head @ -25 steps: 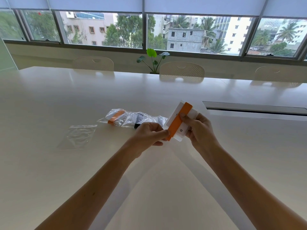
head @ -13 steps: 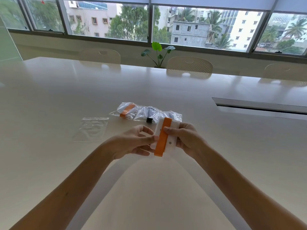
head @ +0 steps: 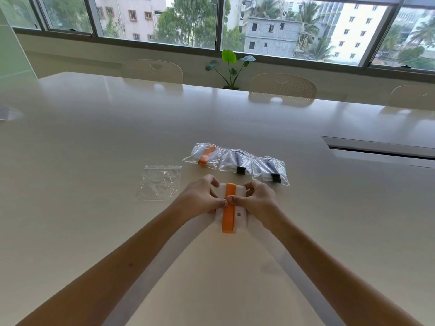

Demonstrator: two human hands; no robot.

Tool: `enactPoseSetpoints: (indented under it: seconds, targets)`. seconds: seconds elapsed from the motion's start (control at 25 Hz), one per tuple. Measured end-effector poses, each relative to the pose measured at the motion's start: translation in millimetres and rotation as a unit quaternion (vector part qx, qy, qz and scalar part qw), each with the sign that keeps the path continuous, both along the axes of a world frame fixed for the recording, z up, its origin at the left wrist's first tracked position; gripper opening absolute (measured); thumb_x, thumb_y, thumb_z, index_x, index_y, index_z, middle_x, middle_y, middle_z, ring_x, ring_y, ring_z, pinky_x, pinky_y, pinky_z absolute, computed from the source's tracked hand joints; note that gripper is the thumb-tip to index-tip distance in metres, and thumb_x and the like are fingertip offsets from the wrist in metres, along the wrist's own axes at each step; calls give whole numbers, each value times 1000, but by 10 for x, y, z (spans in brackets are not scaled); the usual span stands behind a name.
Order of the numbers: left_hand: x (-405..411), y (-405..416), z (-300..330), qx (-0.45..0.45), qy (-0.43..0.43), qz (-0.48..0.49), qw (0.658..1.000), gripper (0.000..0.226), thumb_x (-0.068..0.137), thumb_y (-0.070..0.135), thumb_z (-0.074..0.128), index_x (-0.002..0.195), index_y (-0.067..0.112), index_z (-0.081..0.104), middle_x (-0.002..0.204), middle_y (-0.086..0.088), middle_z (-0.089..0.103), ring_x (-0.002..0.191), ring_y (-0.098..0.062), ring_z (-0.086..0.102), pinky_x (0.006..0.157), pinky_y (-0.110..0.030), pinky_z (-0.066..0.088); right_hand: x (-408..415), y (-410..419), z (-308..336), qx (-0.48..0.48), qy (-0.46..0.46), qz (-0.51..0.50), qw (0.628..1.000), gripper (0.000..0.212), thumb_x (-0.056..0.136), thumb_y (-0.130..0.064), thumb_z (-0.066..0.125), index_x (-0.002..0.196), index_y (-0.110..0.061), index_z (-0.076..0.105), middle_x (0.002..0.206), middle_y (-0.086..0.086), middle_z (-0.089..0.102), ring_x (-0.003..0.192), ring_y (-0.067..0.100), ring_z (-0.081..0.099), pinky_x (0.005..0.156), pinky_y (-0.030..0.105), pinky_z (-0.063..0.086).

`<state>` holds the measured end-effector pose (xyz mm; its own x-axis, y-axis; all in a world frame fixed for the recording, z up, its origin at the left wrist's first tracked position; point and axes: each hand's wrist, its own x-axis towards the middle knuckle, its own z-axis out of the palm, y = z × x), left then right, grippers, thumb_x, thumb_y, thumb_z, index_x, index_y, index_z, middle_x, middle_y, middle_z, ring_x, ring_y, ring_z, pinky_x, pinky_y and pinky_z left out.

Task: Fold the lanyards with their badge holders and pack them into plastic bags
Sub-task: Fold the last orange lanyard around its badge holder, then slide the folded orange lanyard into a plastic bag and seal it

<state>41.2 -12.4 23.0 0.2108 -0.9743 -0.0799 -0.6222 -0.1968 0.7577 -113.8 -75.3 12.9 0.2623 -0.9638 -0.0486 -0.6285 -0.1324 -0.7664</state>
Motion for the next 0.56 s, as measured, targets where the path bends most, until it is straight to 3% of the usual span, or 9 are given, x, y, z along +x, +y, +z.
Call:
enactPoseSetpoints:
  seconds: [0.16, 0.24, 0.36, 0.56]
  targets:
    - [27, -24, 52, 32, -19, -25, 999, 43, 75, 28, 76, 109, 10, 57, 94, -8, 66, 73, -18, 69, 69, -33, 59, 56, -29, 4, -55, 126, 10, 990, 58, 66, -48, 79, 108, -11, 63, 107, 6, 57, 99, 17, 52, 77, 23, 38]
    - [37, -24, 79, 36, -32, -35, 998, 43, 76, 30, 75, 108, 8, 56, 93, -9, 65, 68, -16, 68, 65, -31, 59, 70, -33, 37, -57, 137, 14, 989, 59, 66, -47, 79, 110, -11, 62, 109, 6, 57, 97, 15, 50, 76, 22, 36]
    - [195, -11, 167, 41, -20, -36, 998, 44, 79, 41, 71, 106, 11, 53, 90, -5, 64, 62, -14, 68, 59, -28, 57, 98, -31, 161, -63, 99, 2, 993, 58, 66, -44, 81, 108, -10, 62, 106, 7, 62, 99, 19, 56, 80, 29, 44]
    - [950, -71, 232, -33, -149, 66, 986, 38, 83, 40, 65, 110, 13, 61, 100, -5, 67, 96, -25, 62, 79, -29, 45, 477, 10, 489, -163, 75, -32, 983, 32, 72, -39, 75, 93, -17, 66, 93, 0, 67, 90, 17, 57, 68, 24, 31]
